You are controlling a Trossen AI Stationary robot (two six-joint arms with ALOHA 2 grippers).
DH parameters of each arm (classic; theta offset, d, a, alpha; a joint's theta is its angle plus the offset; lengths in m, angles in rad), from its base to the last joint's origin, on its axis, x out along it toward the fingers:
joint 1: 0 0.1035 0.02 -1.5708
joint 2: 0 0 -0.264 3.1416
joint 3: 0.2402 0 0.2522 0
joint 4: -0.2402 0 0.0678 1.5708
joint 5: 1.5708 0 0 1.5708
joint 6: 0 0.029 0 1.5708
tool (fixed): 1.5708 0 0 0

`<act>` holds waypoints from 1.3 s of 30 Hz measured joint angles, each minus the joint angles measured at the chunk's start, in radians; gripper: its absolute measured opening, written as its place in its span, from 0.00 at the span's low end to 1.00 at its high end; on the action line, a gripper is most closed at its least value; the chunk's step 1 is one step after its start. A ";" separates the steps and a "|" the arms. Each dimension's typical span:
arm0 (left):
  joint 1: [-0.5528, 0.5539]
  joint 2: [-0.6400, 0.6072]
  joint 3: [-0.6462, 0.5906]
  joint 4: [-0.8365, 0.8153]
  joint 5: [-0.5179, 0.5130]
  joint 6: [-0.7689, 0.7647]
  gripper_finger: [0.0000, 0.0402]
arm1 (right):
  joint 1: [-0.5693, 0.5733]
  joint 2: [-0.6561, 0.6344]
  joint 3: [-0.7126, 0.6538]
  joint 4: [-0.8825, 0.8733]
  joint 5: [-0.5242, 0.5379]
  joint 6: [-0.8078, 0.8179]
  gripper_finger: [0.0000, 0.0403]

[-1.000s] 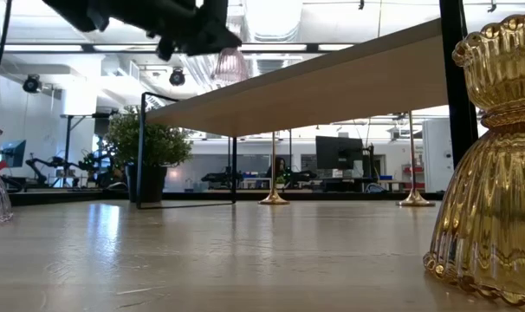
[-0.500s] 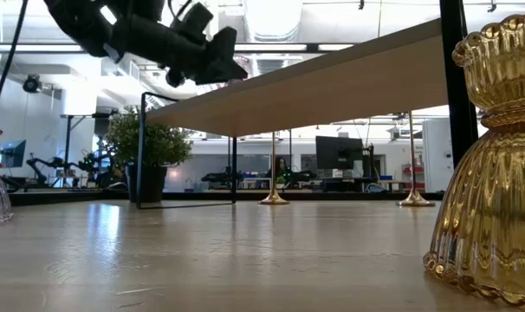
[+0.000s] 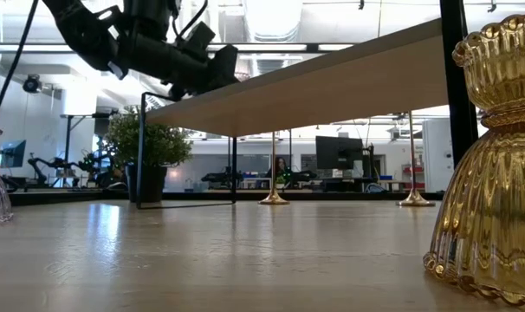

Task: Pick & Place candle stick holders
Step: Put the top pink candle holder on the shelf

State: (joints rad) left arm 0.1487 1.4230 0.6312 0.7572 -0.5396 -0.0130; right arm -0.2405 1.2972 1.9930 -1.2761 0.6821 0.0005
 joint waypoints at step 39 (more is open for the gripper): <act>0.031 -0.003 -0.027 -0.007 0.054 -0.038 0.37 | -0.001 0.000 0.000 -0.002 0.000 -0.004 0.39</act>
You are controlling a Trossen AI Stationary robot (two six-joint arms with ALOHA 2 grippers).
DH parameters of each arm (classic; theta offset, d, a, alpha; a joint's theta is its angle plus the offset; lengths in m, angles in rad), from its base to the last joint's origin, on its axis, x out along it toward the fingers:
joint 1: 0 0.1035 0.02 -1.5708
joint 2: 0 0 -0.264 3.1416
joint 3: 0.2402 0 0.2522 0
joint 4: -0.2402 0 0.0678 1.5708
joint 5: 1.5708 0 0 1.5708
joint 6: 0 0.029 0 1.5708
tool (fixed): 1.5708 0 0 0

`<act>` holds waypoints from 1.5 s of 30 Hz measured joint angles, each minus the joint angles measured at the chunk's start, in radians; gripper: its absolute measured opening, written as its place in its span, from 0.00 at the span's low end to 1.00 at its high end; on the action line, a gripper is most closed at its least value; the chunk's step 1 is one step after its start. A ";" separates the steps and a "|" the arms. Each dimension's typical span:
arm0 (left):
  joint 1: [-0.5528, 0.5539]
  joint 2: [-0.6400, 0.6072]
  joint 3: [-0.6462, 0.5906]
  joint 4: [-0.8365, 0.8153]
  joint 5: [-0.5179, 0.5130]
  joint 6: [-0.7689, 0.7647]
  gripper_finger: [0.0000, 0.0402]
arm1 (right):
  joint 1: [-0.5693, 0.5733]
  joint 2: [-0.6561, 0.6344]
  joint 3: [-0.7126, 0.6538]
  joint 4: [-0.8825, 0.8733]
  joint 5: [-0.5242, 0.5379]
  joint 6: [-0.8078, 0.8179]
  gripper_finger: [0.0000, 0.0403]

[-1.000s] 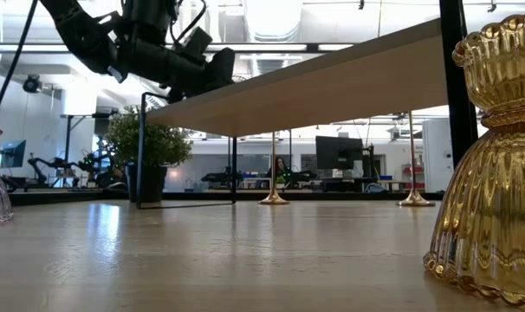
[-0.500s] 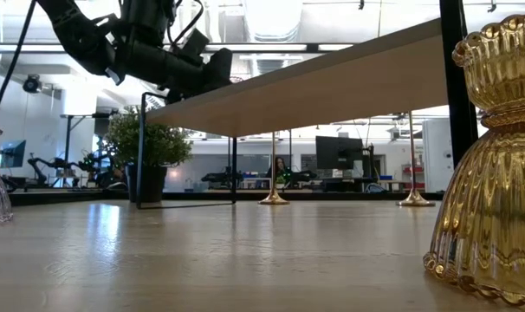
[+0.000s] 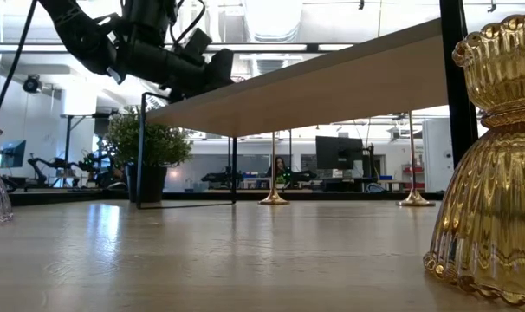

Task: Pick & Place candle stick holders
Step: Put the top pink candle holder on the shelf, then put the top yellow candle holder on the shelf

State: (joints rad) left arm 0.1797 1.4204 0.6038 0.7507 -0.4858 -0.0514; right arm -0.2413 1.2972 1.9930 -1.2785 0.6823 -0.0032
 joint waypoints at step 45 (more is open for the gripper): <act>0.000 -0.372 0.005 -0.490 0.417 -0.030 0.73 | 0.001 0.000 -0.002 -0.035 -0.002 0.011 0.36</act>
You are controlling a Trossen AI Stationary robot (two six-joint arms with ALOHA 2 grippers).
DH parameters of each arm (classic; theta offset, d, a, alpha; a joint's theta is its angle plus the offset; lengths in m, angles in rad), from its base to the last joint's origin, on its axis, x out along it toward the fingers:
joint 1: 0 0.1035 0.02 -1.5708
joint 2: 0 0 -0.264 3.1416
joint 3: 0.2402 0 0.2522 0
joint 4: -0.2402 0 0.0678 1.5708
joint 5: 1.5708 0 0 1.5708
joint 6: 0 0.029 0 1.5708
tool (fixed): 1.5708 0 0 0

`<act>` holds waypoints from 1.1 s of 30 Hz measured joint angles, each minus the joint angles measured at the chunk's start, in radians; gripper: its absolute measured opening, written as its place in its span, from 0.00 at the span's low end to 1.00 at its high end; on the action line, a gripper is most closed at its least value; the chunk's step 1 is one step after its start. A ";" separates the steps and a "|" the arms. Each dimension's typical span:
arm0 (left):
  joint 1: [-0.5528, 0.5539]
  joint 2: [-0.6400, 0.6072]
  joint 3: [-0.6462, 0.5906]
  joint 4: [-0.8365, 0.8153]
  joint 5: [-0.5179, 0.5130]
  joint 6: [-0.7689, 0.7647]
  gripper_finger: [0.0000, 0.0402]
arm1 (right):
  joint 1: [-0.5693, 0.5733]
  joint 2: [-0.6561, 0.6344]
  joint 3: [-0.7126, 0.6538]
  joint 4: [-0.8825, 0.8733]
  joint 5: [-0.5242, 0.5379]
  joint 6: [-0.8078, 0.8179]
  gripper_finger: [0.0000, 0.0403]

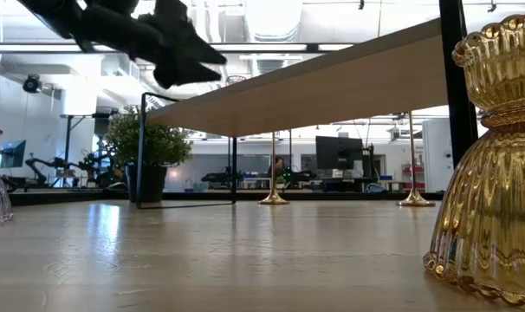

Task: Pick & Place candle stick holders
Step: Put the top yellow candle holder on the shelf

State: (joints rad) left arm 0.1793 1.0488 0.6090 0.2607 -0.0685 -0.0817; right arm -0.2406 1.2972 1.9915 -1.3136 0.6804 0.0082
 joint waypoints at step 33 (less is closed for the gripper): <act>-0.205 -0.278 -0.010 -0.350 0.109 -0.044 0.66 | 0.793 -0.026 -0.562 -0.220 -0.470 1.005 0.21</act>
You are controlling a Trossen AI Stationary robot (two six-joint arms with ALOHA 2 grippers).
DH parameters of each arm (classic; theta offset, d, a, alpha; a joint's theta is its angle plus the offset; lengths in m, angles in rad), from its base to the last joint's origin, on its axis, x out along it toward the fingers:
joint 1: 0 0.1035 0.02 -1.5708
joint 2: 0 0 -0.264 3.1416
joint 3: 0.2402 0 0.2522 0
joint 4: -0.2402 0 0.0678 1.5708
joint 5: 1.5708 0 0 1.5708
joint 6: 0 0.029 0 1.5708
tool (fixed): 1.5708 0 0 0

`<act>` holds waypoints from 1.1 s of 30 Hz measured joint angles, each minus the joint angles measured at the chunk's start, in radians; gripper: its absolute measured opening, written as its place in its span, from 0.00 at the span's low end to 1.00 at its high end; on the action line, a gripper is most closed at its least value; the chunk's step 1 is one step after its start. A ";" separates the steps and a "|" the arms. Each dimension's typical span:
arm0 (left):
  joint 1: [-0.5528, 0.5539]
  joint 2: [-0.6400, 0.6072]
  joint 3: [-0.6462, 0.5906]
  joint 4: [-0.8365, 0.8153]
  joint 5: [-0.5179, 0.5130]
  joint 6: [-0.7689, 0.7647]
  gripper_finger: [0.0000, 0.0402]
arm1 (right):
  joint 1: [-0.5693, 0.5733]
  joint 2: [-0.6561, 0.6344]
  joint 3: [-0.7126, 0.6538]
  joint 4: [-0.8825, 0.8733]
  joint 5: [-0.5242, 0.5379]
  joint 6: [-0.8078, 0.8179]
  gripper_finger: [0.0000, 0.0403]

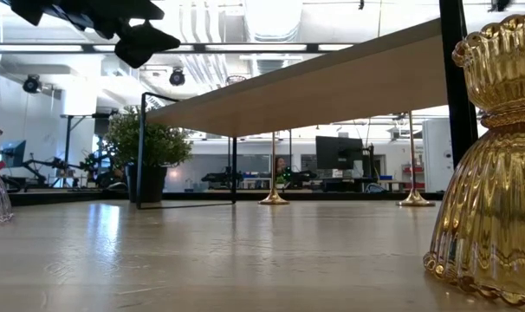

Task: Pick & Place candle stick holders
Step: Put the top yellow candle holder on the shelf

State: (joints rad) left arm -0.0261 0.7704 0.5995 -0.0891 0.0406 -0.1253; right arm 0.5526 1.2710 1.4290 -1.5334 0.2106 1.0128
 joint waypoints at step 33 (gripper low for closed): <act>0.000 -0.001 0.001 0.013 -0.002 0.104 0.66 | 0.186 -0.054 -0.489 0.246 -0.214 0.687 0.30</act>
State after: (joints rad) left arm -0.0261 0.7696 0.6006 -0.0759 0.0387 -0.0209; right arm 0.7382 1.2175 0.9402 -1.2874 -0.0034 1.6999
